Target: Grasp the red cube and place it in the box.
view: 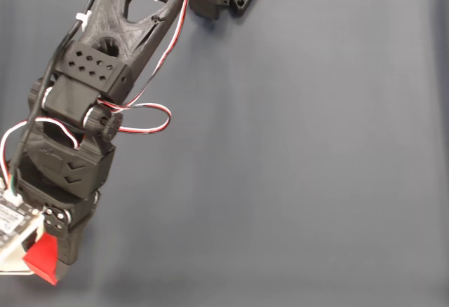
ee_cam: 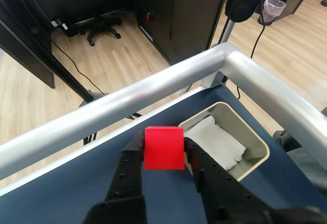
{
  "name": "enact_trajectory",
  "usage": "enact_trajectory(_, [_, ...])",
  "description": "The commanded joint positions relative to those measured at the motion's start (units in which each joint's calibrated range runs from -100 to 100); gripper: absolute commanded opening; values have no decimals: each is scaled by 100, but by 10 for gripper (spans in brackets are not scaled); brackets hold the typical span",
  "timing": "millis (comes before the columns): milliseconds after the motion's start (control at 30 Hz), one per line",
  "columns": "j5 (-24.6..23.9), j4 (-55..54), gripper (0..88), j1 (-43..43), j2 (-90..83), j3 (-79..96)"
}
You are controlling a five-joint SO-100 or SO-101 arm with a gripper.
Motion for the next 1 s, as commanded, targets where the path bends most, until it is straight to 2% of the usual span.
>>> enact_trajectory(0, [-20,-33,70,166,-71,-348])
enact_trajectory(967, [73,-139,70,727,527,-1115])
